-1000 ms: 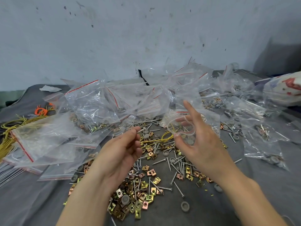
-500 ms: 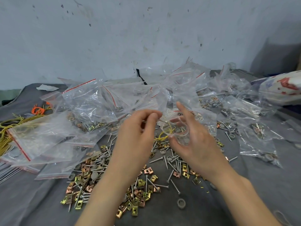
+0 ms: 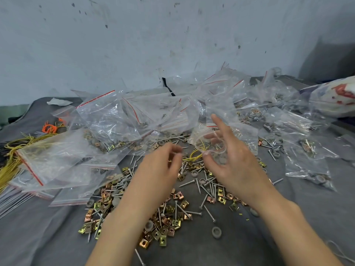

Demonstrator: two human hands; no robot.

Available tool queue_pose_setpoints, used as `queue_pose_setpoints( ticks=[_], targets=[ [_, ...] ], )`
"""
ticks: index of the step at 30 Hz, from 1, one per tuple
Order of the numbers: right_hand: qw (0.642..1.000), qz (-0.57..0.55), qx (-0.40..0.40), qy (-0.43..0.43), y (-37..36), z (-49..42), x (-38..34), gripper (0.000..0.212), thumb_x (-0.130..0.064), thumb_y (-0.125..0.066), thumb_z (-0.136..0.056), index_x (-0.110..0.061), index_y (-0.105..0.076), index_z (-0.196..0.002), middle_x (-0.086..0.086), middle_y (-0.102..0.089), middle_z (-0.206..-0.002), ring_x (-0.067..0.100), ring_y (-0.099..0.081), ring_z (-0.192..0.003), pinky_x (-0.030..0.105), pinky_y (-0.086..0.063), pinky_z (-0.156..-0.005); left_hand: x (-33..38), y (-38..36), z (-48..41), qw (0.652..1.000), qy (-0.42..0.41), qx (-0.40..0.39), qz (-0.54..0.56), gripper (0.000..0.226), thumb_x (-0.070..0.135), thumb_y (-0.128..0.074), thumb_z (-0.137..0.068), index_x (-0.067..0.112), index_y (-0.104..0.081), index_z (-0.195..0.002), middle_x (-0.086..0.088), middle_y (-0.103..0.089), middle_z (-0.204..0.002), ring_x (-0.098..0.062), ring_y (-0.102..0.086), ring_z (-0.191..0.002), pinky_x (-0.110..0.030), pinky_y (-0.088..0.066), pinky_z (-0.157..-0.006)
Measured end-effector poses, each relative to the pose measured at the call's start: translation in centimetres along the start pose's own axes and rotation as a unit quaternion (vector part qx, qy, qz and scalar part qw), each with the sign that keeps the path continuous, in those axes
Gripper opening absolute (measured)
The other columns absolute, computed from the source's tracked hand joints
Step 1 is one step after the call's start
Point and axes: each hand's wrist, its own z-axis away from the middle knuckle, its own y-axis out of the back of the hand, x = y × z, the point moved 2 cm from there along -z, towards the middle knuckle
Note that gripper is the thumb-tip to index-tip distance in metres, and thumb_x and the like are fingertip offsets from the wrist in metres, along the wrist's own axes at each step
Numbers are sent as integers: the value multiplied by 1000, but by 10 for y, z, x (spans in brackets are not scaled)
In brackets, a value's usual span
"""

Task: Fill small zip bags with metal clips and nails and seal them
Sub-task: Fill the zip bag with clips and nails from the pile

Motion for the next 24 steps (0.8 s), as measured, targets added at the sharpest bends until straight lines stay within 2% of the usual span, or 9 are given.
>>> queue_pose_setpoints(
  ticks=[2, 3, 9, 15, 21, 23, 24],
  targets=[
    [1000, 2, -1, -5, 0, 0, -1, 78, -51, -51, -88, -50, -9, -154, -11, -62, -127, 4, -55, -121, 45, -45, -105, -6, -10, 4, 996, 9, -43, -80, 18, 34, -49, -100, 35, -61, -113, 18, -66, -104, 2, -60, -91, -29, -53, -84],
    [1000, 1, 0, -5, 1, 0, -2, 78, -50, -51, -88, -50, -9, -154, -10, -62, -127, 2, -54, -121, 44, -45, -106, -7, -14, 6, 993, 12, -60, -103, 18, 34, -49, -100, 35, -62, -113, 16, -66, -107, -3, -61, -95, -32, -52, -86],
    [1000, -5, -5, -9, 2, 0, -4, 79, -50, -51, -88, -48, -8, -154, -11, -62, -128, -1, -51, -123, 44, -43, -108, -13, -31, 10, 971, -8, -86, -221, 22, 38, -44, -101, 33, -57, -118, 12, -58, -118, -13, -52, -113, -32, -46, -93],
    [1000, -14, -3, -12, 3, 0, -3, 78, -44, -56, -89, -45, -13, -154, -14, -62, -124, -3, -50, -122, 44, -42, -107, -12, -46, 13, 951, -10, -82, -299, 27, 35, -40, -103, 24, -54, -123, 2, -53, -125, -21, -44, -121, -35, -40, -101],
    [1000, -17, -4, -13, 5, 0, -4, 77, -43, -54, -88, -42, -15, -154, -13, -62, -122, -3, -51, -121, 43, -42, -108, -14, -47, 12, 956, -9, -83, -280, 26, 34, -40, -103, 23, -55, -121, 3, -54, -123, -19, -45, -119, -34, -40, -101],
    [1000, -17, -3, -11, 5, -1, -3, 77, -43, -54, -88, -40, -16, -155, -14, -62, -121, -3, -51, -120, 44, -42, -108, -12, -41, 12, 984, 18, -57, -168, 21, 36, -44, -102, 25, -58, -113, 8, -61, -112, -12, -53, -106, -31, -46, -92],
    [1000, -17, -2, -11, 6, -1, -3, 76, -44, -54, -88, -39, -17, -155, -15, -62, -120, -3, -52, -120, 44, -42, -107, -11, -37, 12, 995, 43, -38, -85, 17, 36, -48, -101, 26, -60, -108, 11, -64, -103, -6, -58, -93, -28, -49, -82]
  ],
)
